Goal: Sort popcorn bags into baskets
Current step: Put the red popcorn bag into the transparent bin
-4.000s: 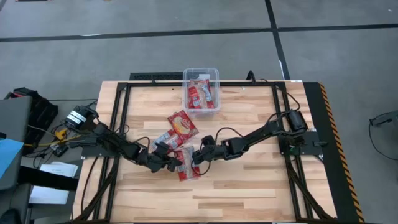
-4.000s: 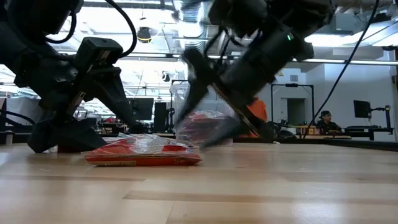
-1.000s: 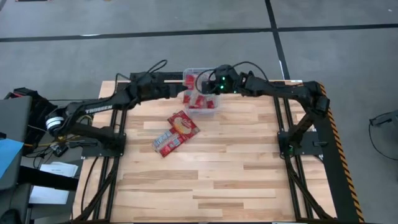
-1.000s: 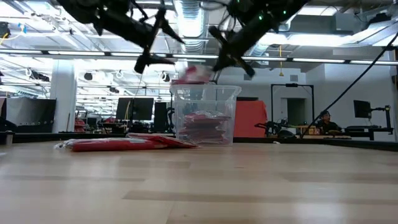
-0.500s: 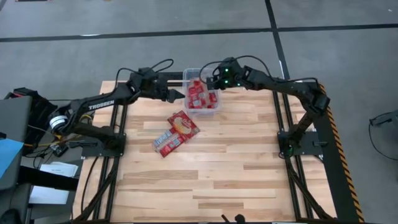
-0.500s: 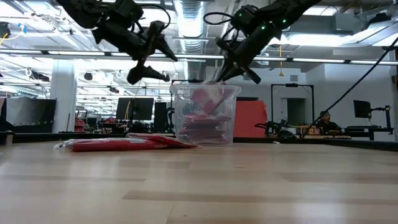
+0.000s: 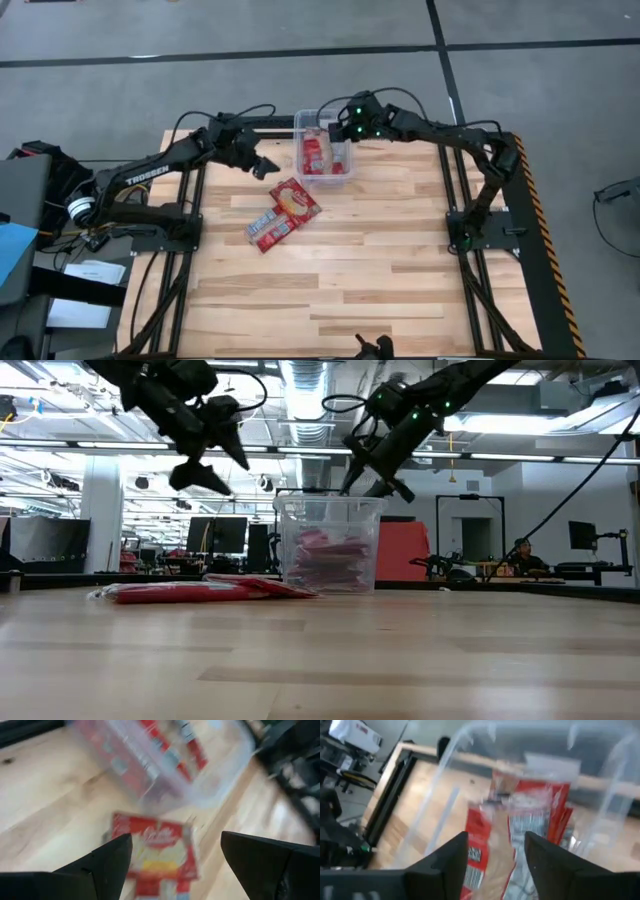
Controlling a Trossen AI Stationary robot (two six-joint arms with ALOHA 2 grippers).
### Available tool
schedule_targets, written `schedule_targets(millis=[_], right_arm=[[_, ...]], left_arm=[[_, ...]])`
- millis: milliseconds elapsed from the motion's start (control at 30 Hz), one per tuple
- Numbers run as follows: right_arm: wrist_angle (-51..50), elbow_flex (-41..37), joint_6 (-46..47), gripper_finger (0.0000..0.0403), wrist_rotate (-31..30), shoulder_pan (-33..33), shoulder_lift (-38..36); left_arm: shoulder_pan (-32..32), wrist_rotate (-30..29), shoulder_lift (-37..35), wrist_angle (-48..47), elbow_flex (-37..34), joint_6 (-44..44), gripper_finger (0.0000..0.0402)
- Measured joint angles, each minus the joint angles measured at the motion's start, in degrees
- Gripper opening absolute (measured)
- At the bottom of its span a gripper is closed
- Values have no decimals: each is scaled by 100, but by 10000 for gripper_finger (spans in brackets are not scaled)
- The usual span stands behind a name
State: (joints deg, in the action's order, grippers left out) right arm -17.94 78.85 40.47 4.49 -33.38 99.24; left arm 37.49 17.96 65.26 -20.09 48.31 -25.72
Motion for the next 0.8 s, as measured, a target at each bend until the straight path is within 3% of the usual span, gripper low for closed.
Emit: schedule_targets(millis=[200,400,500,633,800], right_arm=[[-641,502,-355,233,-25,116,-480],[-1354,632,-666,210,-495,745,-1153],[-1566,630,-664,202,-878,1134,-1395],[-1637,628,-647,196,-1422,1637,-1538],[-1656,628,-610,192,-1815,2134,-1537]], left_arm=[[-719,-935,-579,-339,-602,128,293],[-1318,-1848,-1144,1345,-2369,-882,293],[-1285,-2071,-1074,2162,-3004,-1223,293],[-1185,-2463,-784,2313,-3307,-1654,293],[-1117,-2279,-173,3366,-3533,-2160,293]])
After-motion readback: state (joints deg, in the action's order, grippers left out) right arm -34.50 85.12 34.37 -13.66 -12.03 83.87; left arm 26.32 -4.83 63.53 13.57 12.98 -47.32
